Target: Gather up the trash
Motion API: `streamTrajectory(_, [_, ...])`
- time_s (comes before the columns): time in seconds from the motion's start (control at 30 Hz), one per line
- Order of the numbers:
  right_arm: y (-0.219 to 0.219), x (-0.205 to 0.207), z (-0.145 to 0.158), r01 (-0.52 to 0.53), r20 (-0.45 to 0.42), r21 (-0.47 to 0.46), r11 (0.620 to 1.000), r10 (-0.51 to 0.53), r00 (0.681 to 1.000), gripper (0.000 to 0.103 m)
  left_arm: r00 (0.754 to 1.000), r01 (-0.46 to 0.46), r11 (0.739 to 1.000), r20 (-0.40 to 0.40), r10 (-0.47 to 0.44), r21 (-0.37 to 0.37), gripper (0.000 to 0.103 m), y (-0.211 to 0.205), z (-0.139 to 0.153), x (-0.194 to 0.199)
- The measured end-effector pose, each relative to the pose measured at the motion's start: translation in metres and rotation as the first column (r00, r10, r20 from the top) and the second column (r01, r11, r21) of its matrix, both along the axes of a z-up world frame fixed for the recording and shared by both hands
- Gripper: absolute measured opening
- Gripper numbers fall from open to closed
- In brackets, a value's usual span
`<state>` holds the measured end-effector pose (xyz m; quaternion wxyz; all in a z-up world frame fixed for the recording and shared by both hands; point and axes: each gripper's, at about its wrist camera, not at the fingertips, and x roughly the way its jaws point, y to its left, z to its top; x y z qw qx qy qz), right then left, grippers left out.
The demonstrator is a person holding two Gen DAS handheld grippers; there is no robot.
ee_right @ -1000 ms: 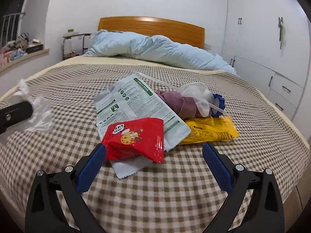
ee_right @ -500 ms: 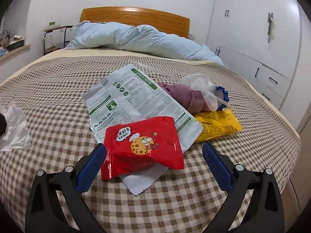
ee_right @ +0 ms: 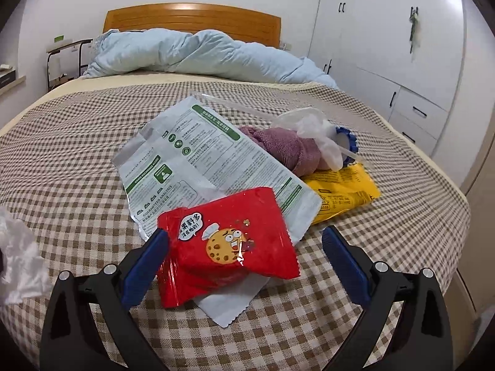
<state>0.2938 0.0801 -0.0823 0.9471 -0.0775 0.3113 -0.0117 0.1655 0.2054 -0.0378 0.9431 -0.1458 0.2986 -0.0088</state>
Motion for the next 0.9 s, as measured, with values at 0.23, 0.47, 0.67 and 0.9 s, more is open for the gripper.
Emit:
streamTrajectory(0.23, [-0.002, -0.010, -0.001, -0.041, -0.043, 0.068, 0.997, 0.044, 0.998, 0.052, 1.000, 0.007, 1.000, 0.010, -0.007, 0.002, 0.008, -0.004, 0.001, 0.003])
streamTrajectory(0.47, [-0.017, -0.021, 0.003, -0.043, -0.020, 0.133, 0.990, 0.046, 0.999, 0.047, 0.999, -0.002, 1.000, 0.040, 0.002, 0.005, 0.008, -0.003, 0.008, -0.005])
streamTrajectory(0.67, [-0.026, -0.027, 0.007, -0.058, 0.001, 0.181, 0.982, 0.058, 0.998, 0.047, 0.999, -0.014, 1.000, 0.048, 0.013, 0.021, 0.008, -0.010, 0.012, -0.006])
streamTrajectory(0.9, [-0.032, -0.032, 0.014, -0.059, 0.025, 0.198, 0.978, 0.055, 0.998, 0.047, 0.999, -0.006, 1.000, 0.049, 0.005, 0.030, 0.008, -0.016, 0.014, -0.008])
